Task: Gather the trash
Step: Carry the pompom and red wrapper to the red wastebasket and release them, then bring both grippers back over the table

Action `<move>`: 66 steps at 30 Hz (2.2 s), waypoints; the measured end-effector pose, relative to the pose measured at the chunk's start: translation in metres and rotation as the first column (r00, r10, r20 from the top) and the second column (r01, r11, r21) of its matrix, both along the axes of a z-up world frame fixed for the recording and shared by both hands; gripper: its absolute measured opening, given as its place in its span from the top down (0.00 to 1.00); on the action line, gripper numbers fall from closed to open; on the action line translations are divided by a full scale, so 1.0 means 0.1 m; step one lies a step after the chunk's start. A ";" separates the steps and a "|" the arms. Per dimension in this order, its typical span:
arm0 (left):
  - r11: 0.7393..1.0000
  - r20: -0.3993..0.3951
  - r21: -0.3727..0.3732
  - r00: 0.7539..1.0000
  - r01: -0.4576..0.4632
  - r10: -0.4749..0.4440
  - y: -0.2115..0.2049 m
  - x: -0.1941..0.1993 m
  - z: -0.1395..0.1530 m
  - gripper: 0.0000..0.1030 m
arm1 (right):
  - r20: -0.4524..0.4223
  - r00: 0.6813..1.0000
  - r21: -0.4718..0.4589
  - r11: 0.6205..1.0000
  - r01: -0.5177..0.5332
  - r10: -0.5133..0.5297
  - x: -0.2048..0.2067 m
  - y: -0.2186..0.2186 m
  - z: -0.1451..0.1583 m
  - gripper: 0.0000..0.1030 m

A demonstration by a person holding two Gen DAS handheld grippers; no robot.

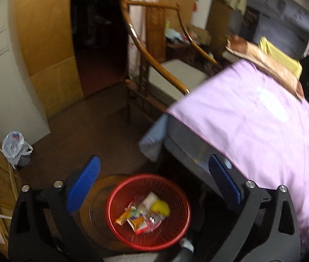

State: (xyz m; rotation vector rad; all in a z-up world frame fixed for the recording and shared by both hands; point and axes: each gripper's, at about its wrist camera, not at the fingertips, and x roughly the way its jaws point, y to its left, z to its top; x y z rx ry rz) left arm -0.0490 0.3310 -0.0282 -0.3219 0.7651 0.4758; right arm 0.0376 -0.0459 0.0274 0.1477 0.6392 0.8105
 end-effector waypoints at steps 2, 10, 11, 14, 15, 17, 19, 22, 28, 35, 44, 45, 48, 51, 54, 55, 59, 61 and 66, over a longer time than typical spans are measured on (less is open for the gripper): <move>0.999 0.028 -0.022 0.999 -0.027 0.028 0.13 -0.04 -0.01 0.06 | -0.019 0.997 -0.012 0.997 -0.071 0.070 -0.05 0.29 -0.01 0.95; 0.990 0.030 -0.088 0.993 -0.112 0.115 0.60 -0.10 -0.23 0.06 | -0.117 0.940 -0.071 0.941 -0.330 0.321 -0.26 1.44 -0.18 0.93; 0.987 0.034 -0.108 0.992 -0.116 0.120 0.65 -0.12 -0.25 0.06 | -0.135 0.926 -0.079 0.928 -0.365 0.353 -0.27 1.60 -0.21 0.92; 0.981 0.045 -0.147 0.990 -0.127 0.135 0.76 -0.18 -0.29 0.06 | -0.165 0.898 -0.103 0.898 -0.428 0.409 -0.33 1.91 -0.30 0.61; 0.979 0.047 -0.154 0.989 -0.132 0.140 0.80 -0.19 -0.30 0.06 | -0.158 0.901 -0.115 0.898 -0.424 0.405 -0.34 1.97 -0.30 0.53; 0.978 0.049 -0.161 0.988 -0.136 0.145 0.83 -0.20 -0.32 0.06 | -0.145 0.905 -0.129 0.899 -0.418 0.400 -0.38 2.00 -0.31 0.53; 0.977 0.049 -0.161 0.988 -0.138 0.148 0.81 -0.21 -0.33 0.06 | -0.144 0.910 -0.129 0.905 -0.406 0.388 -0.36 1.97 -0.30 0.53; 0.979 0.042 -0.164 0.990 -0.124 0.133 0.76 -0.18 -0.35 0.06 | -0.146 0.927 -0.122 0.924 -0.364 0.346 -0.26 1.83 -0.30 0.51; 0.988 0.041 -0.148 0.998 -0.051 0.058 0.43 -0.07 -0.24 0.06 | -0.137 0.960 -0.072 0.964 -0.254 0.243 -0.09 1.37 -0.26 0.45; 0.993 0.035 -0.094 0.997 0.070 -0.067 -0.19 0.11 -0.06 0.06 | -0.066 0.993 -0.022 0.995 -0.098 0.097 -0.03 0.64 -0.13 0.34; 0.956 -0.003 -0.033 0.957 0.290 -0.291 -1.24 0.43 0.05 0.06 | 0.108 0.957 -0.006 0.963 0.270 -0.268 -0.10 -0.66 0.00 0.05; 0.945 -0.009 -0.029 0.946 0.325 -0.325 -1.40 0.49 0.04 0.07 | 0.120 0.947 -0.022 0.953 0.302 -0.298 -0.09 -0.77 -0.01 0.05; 0.914 -0.026 -0.019 0.913 0.406 -0.406 -1.78 0.66 0.00 0.06 | 0.108 0.919 -0.083 0.918 0.388 -0.379 0.00 -1.14 -0.10 0.05; 0.882 -0.046 -0.008 0.881 0.471 -0.471 -2.10 0.86 -0.03 0.06 | 0.092 0.885 -0.133 0.875 0.465 -0.456 0.13 -1.50 -0.29 0.05; 0.843 -0.069 0.004 0.842 0.537 -0.536 -2.46 1.11 -0.09 0.06 | 0.088 0.854 -0.227 0.824 0.519 -0.513 0.26 -1.78 -0.52 0.05; 0.831 -0.076 0.000 0.828 0.556 -0.555 -2.57 1.19 -0.11 0.06 | 0.082 0.844 -0.251 0.809 0.532 -0.530 0.30 -1.83 -0.61 0.05; 0.785 -0.109 -0.024 0.779 0.619 -0.618 -2.97 1.57 -0.20 0.06 | 0.021 0.813 -0.315 0.768 0.557 -0.581 0.43 -2.17 -0.93 0.05; 0.768 -0.124 -0.023 0.761 0.640 -0.637 -3.11 1.71 -0.23 0.06 | 0.006 0.798 -0.326 0.754 0.571 -0.602 0.49 -2.29 -1.02 0.05; 0.720 -0.165 -0.001 0.710 0.694 -0.684 -3.53 2.03 -0.27 0.06 | -0.023 0.770 -0.331 0.732 0.596 -0.638 0.64 -2.49 -1.15 0.05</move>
